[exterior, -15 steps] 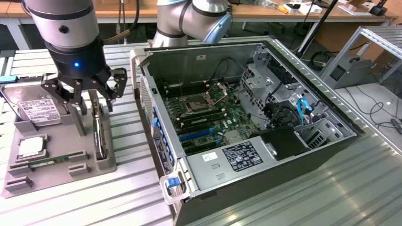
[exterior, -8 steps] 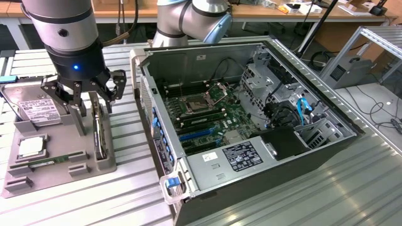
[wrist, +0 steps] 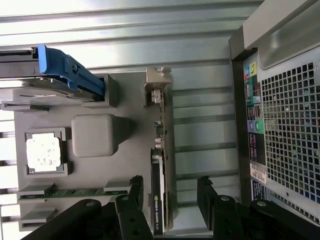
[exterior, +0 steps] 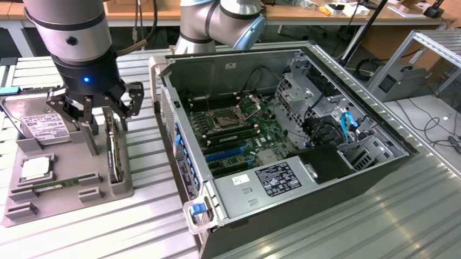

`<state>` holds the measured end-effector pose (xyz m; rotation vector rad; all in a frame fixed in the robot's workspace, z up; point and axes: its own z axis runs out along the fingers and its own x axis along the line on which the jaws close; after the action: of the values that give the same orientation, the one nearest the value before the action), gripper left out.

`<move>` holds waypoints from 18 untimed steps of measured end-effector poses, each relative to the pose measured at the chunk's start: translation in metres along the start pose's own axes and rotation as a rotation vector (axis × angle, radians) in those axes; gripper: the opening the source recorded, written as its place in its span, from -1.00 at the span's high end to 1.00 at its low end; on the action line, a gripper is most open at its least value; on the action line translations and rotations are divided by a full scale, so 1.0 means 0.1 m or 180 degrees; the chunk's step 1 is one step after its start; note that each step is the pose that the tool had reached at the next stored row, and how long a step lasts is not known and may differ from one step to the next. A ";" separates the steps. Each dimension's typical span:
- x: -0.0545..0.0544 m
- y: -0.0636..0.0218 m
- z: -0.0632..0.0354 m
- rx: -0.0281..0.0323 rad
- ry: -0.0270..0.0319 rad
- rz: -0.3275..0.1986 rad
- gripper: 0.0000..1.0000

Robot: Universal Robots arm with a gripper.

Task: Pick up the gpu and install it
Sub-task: 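Pick up the gpu and move the gpu toward the slot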

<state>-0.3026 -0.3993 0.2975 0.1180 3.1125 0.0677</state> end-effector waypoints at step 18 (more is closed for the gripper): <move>0.03 -0.005 0.076 0.0000 0.0000 0.0000 -0.11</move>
<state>-0.3053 -0.3993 0.2898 0.1180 3.1125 0.0676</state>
